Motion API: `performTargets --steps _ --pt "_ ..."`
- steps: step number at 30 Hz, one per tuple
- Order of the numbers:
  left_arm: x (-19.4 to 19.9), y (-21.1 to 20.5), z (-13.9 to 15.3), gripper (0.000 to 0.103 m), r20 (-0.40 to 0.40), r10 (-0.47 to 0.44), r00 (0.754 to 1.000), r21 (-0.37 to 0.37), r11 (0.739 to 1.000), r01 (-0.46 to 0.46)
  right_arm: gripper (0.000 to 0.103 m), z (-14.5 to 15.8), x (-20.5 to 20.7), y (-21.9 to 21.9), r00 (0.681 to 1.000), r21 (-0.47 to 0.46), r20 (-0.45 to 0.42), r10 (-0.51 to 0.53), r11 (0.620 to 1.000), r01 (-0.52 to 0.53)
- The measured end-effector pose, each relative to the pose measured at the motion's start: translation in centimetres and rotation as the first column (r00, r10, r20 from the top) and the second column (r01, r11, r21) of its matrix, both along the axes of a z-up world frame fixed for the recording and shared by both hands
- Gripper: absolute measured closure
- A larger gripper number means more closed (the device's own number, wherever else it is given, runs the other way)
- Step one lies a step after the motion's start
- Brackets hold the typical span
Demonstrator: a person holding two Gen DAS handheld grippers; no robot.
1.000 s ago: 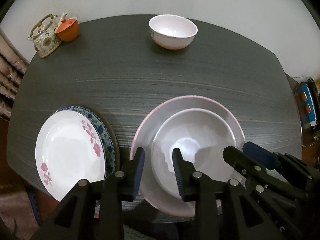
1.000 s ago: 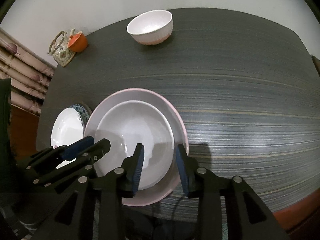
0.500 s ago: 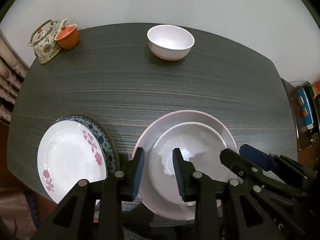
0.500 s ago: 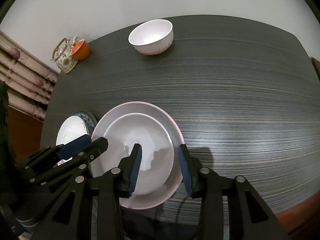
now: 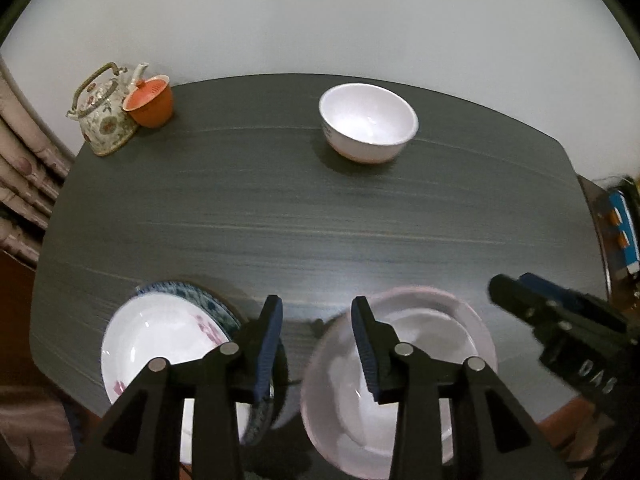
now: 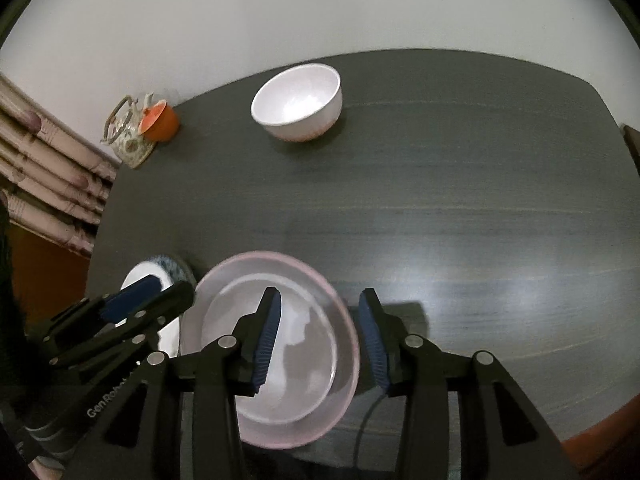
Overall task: Organize plates and bowls
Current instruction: 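Move the right tool to the white 'Rabbit' bowl and grip its rim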
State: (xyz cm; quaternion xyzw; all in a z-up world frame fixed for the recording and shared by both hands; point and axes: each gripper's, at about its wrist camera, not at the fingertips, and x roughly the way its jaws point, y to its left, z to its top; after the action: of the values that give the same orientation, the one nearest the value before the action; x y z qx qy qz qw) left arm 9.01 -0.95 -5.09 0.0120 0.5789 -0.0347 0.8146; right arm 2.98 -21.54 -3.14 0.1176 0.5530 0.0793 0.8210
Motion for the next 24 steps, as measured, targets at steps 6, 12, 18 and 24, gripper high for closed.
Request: performTargets --steps 6,12,18,24 --pt "3.6 1.5 -1.2 0.066 0.007 0.031 0.999 0.013 0.999 -0.031 0.06 0.0 3.1 -1.2 1.0 0.026 0.011 -0.016 1.0 0.016" --pt "7.7 3.6 -1.9 0.061 0.005 0.087 0.996 -0.041 0.995 -0.087 0.053 -0.3 7.0 -1.6 0.998 0.029 0.055 0.005 1.0 -0.006" --pt "11.6 4.8 -2.6 0.06 -0.017 0.125 0.992 -0.148 0.981 -0.126 0.053 -1.0 10.6 -2.9 0.999 0.09 0.03 -0.036 0.995 0.033" --pt "15.4 4.7 -4.4 0.06 -0.069 0.143 0.987 -0.232 0.96 -0.156 0.052 -1.9 14.2 -3.5 0.998 0.099 0.018 -0.059 0.993 0.057"
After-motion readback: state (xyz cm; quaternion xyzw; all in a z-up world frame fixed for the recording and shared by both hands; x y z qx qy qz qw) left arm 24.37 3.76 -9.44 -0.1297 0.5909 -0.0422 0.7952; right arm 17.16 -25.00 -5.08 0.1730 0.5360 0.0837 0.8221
